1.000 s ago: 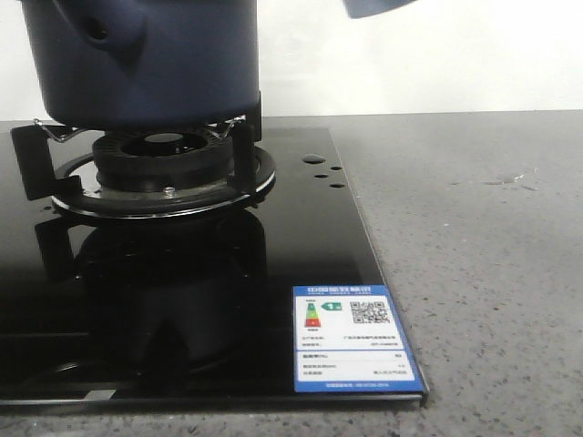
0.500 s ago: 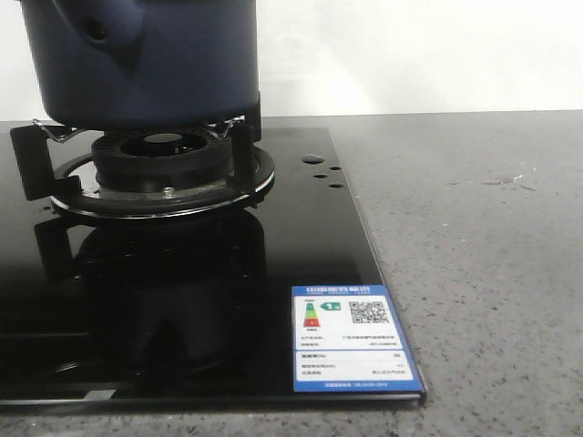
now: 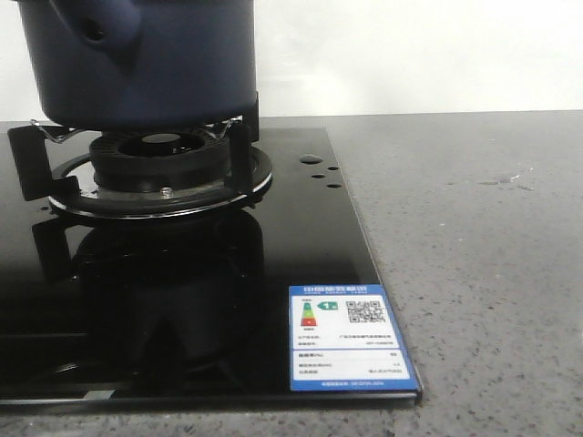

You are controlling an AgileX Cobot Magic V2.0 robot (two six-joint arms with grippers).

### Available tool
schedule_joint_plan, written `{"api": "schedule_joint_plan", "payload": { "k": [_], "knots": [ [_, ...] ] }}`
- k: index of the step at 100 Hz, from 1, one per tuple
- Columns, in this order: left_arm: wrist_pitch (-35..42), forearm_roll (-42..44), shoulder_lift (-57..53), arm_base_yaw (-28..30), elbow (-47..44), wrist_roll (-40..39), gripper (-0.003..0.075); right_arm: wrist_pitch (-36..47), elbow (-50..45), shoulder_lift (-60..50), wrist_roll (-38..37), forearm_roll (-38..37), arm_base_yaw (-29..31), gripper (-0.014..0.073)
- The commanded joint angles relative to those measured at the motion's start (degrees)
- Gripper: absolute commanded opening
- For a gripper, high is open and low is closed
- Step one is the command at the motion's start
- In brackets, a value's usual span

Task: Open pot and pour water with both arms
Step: 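Carry the cup with the right gripper over the open pot, then tilt the cup with the right gripper to pour water into the pot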

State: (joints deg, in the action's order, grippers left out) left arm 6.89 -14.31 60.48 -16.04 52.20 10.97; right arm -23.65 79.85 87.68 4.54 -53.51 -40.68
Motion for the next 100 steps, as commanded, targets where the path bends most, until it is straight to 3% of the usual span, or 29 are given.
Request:
{"api": "schedule_joint_plan", "payload": {
  "k": [1,100],
  "knots": [
    [6.2,0.2,-1.4,0.1,2.2,0.0,0.0376,2.2,2.5,-2.0,0.1,-6.6,-0.2,0.027],
    [6.2,0.2,-1.4,0.1,2.2,0.0,0.0376,3.5,2.5,0.1,0.1,-34.3,-0.2,0.027]
  ]
}}
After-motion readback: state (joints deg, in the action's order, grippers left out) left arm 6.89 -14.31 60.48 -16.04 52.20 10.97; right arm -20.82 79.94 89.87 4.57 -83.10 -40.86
